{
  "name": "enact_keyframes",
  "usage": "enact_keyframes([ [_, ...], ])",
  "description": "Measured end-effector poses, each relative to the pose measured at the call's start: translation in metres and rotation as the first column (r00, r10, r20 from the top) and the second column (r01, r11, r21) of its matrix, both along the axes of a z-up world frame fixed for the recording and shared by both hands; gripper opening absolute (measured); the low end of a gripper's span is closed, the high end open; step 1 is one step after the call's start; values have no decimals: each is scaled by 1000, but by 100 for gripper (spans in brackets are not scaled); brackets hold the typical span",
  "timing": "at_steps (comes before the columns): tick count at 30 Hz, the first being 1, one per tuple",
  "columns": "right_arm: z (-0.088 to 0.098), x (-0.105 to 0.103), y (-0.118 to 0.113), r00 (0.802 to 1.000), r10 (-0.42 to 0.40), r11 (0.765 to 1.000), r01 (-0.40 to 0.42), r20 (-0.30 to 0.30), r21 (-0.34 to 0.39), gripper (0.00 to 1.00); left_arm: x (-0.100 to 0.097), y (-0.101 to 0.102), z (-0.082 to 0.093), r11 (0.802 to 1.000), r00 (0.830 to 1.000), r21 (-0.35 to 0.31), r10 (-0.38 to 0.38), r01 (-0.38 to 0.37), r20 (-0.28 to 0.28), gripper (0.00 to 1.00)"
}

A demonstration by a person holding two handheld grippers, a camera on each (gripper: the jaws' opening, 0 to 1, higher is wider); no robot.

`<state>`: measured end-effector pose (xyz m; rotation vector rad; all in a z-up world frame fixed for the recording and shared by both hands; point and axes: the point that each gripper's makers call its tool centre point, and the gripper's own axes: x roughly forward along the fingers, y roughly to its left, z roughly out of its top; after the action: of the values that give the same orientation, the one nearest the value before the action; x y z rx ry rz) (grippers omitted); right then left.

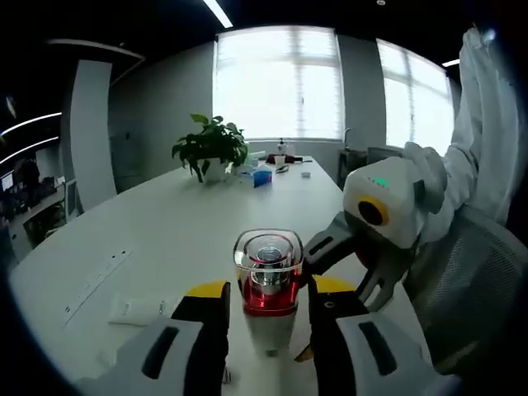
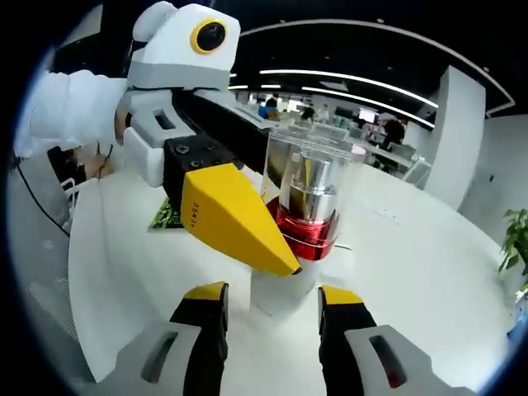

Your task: Arrange the skincare products in the storage area until every visible bottle or jar stands upright without overlapping.

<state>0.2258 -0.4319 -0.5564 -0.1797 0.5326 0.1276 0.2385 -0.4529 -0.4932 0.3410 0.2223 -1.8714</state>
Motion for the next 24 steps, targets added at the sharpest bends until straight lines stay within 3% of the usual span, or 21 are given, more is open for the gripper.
enact_keyframes([
  [11, 3, -13, -2, 1000, -9, 999, 10, -29, 32, 63, -9, 27, 8, 993, 993, -5, 119, -119, -7, 48],
  [19, 16, -21, -5, 999, -25, 996, 27, -28, 86, 74, 4, 49, 11, 978, 978, 14, 208, -208, 0, 61],
  [24, 23, -26, -8, 999, -21, 998, 22, -25, 63, 80, 13, 69, 9, 963, 964, 43, 266, -266, -2, 68],
])
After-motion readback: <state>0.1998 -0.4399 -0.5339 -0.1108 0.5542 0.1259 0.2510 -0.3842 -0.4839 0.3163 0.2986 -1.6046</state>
